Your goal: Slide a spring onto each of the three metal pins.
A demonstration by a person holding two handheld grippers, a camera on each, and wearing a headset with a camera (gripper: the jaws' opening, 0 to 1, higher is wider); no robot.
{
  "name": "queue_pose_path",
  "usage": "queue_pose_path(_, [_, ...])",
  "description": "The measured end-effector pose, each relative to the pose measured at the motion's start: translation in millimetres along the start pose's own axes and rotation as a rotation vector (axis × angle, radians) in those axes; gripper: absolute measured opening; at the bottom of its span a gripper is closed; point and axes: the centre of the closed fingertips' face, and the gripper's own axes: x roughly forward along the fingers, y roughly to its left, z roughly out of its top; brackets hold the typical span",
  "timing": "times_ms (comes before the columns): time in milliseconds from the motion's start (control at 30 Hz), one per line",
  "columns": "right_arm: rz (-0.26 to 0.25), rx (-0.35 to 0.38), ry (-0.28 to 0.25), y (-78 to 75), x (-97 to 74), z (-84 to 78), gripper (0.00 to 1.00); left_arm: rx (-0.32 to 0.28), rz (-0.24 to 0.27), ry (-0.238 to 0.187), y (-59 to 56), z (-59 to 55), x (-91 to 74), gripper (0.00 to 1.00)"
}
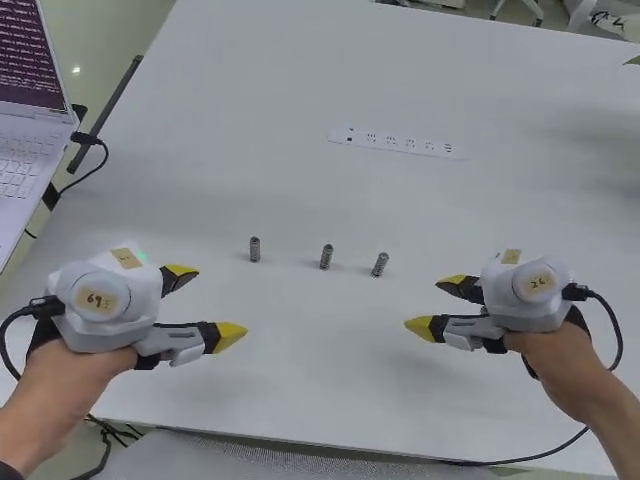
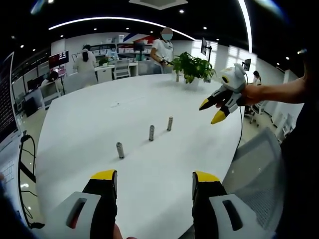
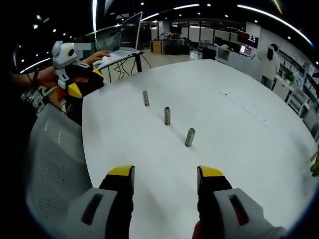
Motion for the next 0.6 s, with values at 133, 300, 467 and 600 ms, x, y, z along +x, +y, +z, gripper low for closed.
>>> queue_pose_path(133, [-0.018, 0.026, -0.027, 6.2, -11.1, -1.4, 0.52, 0.003, -0.005, -0.001, 0.6, -0.6, -0.3, 0.56])
queue_pose_path(300, [-0.056, 0.059, -0.055, 12.8, -23.2, -4.2, 0.55, 0.011, -0.005, 0.000, 2.4, -1.4, -2.5, 0.57])
queue_pose_path(467, [-0.078, 0.106, -0.108, 18.9, -31.2, -2.3, 0.58, 0.013, -0.003, -0.004, 4.0, -1.5, -3.4, 0.57])
queue_pose_path(600, [-0.095, 0.140, -0.140, 22.2, -36.6, -1.4, 0.61, 0.014, -0.004, -0.007, 4.1, -1.1, -3.0, 0.58])
